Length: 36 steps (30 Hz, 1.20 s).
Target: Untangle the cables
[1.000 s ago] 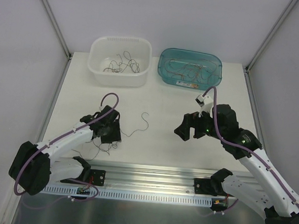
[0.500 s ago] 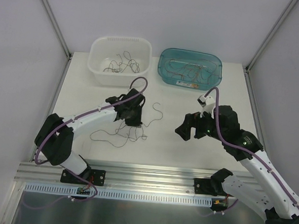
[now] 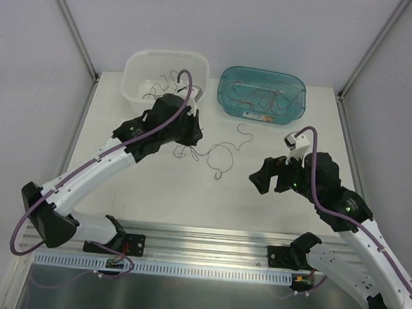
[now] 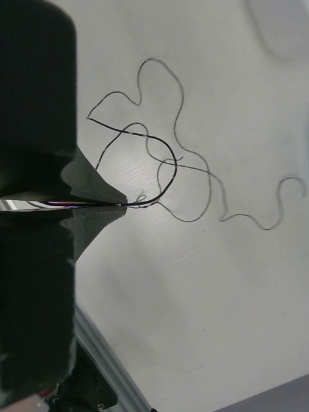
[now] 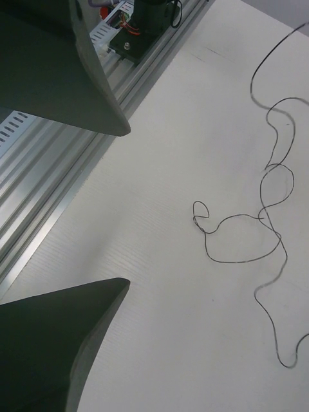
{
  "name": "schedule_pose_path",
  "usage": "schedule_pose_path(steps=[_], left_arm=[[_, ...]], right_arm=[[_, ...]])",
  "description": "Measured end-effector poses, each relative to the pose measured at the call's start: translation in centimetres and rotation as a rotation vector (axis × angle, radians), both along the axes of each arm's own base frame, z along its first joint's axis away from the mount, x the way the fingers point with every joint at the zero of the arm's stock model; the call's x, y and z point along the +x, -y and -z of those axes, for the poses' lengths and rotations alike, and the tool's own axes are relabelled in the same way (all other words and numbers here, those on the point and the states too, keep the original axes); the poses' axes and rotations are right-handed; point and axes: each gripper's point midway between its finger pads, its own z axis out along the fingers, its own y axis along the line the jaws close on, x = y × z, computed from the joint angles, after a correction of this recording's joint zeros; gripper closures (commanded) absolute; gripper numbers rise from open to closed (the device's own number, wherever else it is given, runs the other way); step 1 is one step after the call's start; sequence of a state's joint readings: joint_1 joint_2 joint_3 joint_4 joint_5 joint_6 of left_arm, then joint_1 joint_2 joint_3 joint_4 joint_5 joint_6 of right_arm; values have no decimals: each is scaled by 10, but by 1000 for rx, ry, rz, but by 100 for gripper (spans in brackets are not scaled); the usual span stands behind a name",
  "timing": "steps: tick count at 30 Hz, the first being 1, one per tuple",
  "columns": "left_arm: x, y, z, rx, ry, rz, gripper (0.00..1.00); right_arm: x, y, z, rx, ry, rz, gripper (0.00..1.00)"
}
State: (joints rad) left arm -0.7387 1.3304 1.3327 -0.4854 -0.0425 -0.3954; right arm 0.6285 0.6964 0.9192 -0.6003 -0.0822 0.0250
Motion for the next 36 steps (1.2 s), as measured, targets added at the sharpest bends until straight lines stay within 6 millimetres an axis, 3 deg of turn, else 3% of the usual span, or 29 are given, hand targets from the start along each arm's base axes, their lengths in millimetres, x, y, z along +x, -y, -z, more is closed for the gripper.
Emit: schedule_pose_path(steps=[5,12,17,20,23,26,36], left_arm=[[5,-13,-85,-32,225,17,100],[20,-35,-220,-154,514,-17,100],[44,-64,-289,-214,651,-92,100],[51,-70,-316,-222,721,-101,100],[65,-78,-332,-212,771,-116,100],[87,-91,-333,-182,792,-154,100],[174,-123,-287,-25,768,-246,100]], right_arm=[[1,1,1,-5,-1,7,2],[2,0,3,-10,-8,8,2],[3,1,3,-13,-8,13,2],[4,1,4,-15,-9,14,2],[4,0,5,-18,-12,13,2],[5,0,7,-24,-21,13,2],[8,-3,14,-42,-45,13,2]])
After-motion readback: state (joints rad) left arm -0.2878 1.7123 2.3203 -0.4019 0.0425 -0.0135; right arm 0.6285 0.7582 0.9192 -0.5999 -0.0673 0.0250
